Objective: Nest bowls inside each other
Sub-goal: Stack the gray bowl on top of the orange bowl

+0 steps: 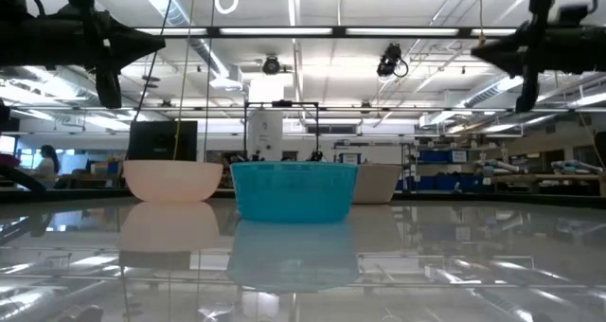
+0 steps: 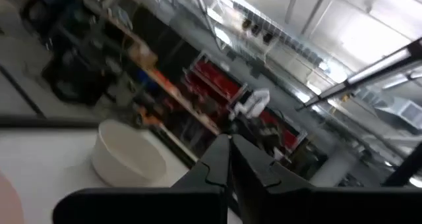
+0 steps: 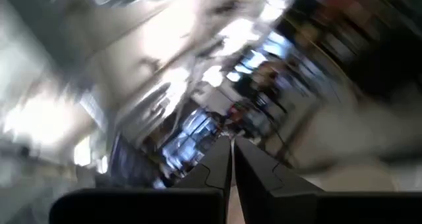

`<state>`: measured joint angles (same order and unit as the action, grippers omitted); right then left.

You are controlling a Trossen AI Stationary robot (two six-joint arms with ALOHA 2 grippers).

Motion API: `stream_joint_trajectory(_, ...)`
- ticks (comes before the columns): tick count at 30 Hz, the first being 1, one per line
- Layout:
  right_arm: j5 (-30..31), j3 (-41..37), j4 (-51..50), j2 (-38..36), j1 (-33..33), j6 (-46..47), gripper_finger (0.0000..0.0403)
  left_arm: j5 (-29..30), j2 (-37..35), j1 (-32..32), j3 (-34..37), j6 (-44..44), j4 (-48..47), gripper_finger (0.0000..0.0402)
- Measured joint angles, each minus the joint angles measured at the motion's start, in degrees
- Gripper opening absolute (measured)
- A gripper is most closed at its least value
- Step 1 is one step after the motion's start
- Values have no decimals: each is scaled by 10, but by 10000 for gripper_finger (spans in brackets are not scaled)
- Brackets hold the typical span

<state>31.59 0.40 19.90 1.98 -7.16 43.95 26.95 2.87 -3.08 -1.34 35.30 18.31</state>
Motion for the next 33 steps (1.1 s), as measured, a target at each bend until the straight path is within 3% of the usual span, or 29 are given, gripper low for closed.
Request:
stream_joint_trajectory(5,-75,0,-41,53,-5,201,29,-26,39,-3,-70,10,-21,20)
stream_joint_trajectory(8,-103,2,41,112,-3,218,29,-22,82,-1,-138,-22,-105,15)
stream_joint_trajectory(13,-57,55,204,237,-1,136,29,43,162,24,-257,4,-340,4)
stream_joint_trajectory(15,-28,91,235,289,-4,100,29,51,189,40,-286,13,-390,3)
stream_joint_trajectory(24,25,244,222,507,-34,-76,29,49,240,82,-320,-5,-402,6)
stream_joint_trajectory(27,6,298,99,562,-74,-15,30,49,242,85,-320,17,-415,16)
stream_joint_trajectory(30,-98,373,-127,632,-118,53,36,49,243,89,-320,47,-443,40)
stream_joint_trajectory(33,-128,438,-289,698,-134,23,49,47,249,94,-320,76,-468,72)
